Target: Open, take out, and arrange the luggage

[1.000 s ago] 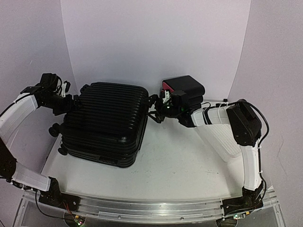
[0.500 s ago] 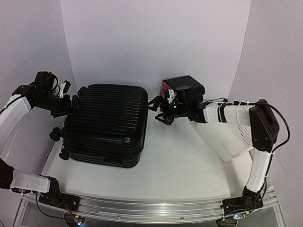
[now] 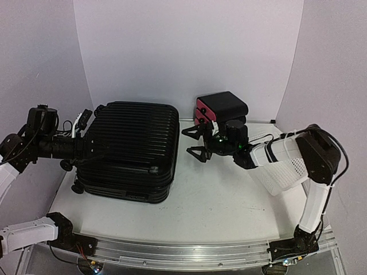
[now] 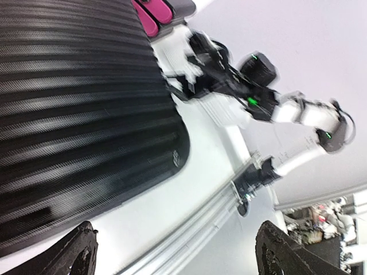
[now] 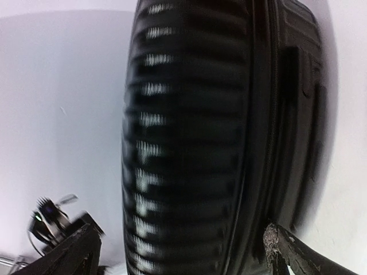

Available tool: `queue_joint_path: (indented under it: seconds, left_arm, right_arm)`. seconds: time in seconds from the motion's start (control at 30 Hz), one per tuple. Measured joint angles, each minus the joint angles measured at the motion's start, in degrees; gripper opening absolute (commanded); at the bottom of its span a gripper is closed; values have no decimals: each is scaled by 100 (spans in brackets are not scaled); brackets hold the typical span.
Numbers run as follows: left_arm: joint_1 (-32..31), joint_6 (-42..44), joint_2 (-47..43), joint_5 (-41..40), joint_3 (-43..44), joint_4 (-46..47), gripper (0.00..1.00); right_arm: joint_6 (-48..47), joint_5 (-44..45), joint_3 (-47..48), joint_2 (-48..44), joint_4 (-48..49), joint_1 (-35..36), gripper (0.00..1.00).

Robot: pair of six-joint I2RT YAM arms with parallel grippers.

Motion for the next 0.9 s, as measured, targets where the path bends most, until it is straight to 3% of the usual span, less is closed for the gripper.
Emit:
queue_joint_path:
  seconds: [0.1, 0.2, 0.53, 0.9]
  left_arm:
    - [-210, -236, -155, 28, -278, 144, 96]
    - [-278, -321, -155, 50, -321, 278, 96]
    - [-330, -391, -50, 59, -323, 509, 96]
    - [-345, -374, 37, 48, -271, 544, 95]
  right_arm:
    - [874, 22, 4, 769, 1495, -24, 98]
    - [1397, 70, 7, 1351, 2162, -24, 98]
    - [2107, 249, 422, 2015, 3071, 260, 98]
    - [2275, 452, 435, 1888, 3150, 369, 98]
